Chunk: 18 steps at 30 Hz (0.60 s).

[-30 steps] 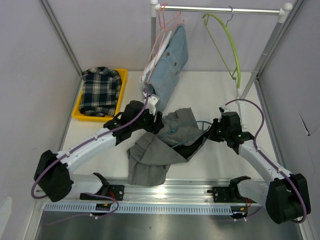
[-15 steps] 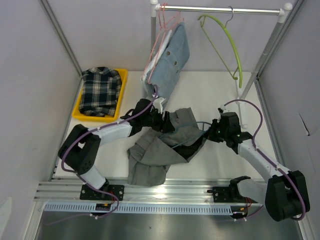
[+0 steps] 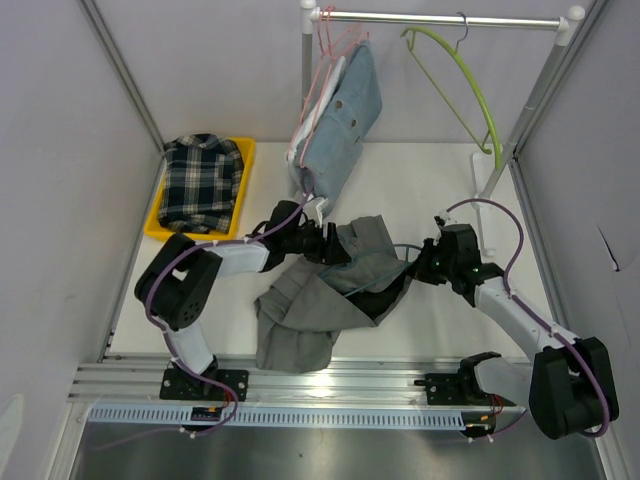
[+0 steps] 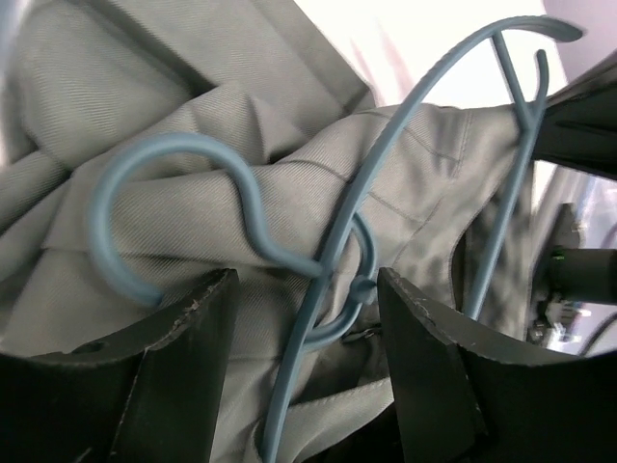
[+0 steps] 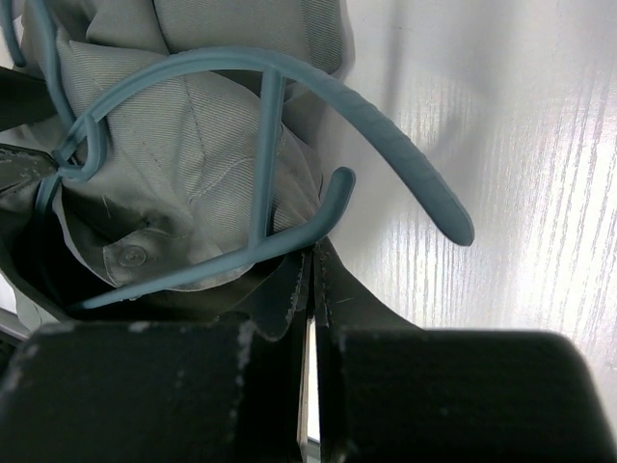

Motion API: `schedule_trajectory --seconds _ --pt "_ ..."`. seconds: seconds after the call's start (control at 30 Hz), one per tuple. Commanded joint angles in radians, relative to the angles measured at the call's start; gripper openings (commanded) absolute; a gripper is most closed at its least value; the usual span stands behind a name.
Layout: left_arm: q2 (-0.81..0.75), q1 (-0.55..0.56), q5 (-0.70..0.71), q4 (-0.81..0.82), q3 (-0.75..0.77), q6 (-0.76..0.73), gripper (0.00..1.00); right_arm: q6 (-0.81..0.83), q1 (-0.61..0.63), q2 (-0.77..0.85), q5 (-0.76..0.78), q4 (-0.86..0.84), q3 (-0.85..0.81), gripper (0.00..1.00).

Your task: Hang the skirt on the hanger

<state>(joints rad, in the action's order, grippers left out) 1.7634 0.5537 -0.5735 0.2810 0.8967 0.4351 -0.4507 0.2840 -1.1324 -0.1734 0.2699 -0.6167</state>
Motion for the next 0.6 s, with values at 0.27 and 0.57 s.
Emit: schedule_trajectory --seconds 0.27,0.57 --pt "0.096 0.006 -0.069 0.303 -0.047 0.241 0.62 0.012 -0.005 -0.017 -0.015 -0.052 0.011 0.0" --pt "0.111 0.012 -0.065 0.443 -0.051 0.366 0.5 0.012 -0.005 -0.026 -0.02 -0.064 0.02 0.0"
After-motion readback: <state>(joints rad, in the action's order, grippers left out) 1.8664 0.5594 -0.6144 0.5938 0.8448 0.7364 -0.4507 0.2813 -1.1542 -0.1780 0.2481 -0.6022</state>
